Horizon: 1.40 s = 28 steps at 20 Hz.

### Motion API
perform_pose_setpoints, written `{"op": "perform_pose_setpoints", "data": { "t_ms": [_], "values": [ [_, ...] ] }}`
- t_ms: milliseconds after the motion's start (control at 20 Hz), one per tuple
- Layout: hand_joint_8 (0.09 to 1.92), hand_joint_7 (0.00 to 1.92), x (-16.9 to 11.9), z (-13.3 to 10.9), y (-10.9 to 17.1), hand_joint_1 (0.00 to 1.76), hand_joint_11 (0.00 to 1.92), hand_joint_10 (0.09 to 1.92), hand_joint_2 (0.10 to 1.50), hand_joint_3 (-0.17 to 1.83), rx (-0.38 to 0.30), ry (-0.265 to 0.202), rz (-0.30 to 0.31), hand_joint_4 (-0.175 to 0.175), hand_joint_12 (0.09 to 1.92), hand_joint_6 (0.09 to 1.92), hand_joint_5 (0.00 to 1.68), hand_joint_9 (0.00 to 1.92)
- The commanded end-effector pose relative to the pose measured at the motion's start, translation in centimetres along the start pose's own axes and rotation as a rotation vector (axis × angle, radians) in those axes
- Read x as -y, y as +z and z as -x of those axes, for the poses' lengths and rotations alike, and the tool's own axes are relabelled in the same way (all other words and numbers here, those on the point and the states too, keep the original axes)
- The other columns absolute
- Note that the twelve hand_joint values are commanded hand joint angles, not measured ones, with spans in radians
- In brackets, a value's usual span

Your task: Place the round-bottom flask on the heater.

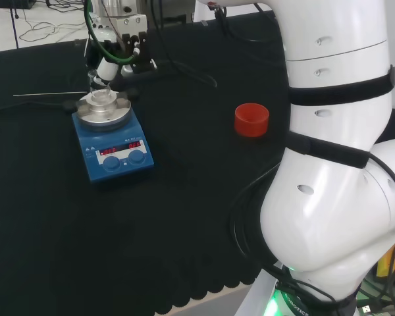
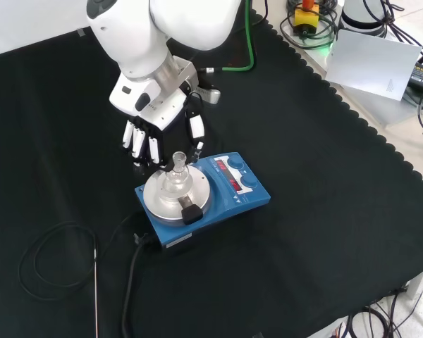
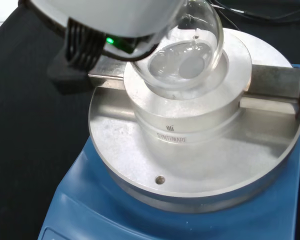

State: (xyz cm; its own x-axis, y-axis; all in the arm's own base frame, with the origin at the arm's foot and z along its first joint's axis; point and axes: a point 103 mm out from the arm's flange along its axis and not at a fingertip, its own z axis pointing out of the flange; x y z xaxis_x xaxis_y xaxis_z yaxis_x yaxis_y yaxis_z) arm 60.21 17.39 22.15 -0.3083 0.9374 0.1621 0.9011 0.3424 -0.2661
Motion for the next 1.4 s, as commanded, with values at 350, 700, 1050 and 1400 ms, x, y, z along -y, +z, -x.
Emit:
{"op": "perform_pose_setpoints", "data": {
  "t_ms": [350, 700, 1050, 1400],
  "values": [
    [0.69, 0.46, 0.2, 0.4, 0.4, 0.96, 0.51, 0.54, 0.61, 0.71, -0.001, 0.02, -0.028, -0.103, 1.3, 0.76, 1.01, 0.79],
    [0.7, 0.46, -0.3, -0.2, 0.8, 0.96, 0.51, 0.54, 0.6, 0.72, 0.004, 0.003, -0.015, -0.105, 1.3, 0.75, 1.01, 0.78],
    [0.7, 0.47, -0.8, -0.4, 0.6, 0.96, 0.51, 0.55, 0.6, 0.73, 0.011, -0.004, 0.002, -0.107, 1.3, 0.75, 1.02, 0.78],
    [0.7, 0.43, -1.2, 0.1, 1.3, 0.96, 0.5, 0.56, 0.6, 0.72, 0.009, 0.03, -0.053, -0.09, 1.3, 0.78, 0.89, 0.75]
  ]
}}
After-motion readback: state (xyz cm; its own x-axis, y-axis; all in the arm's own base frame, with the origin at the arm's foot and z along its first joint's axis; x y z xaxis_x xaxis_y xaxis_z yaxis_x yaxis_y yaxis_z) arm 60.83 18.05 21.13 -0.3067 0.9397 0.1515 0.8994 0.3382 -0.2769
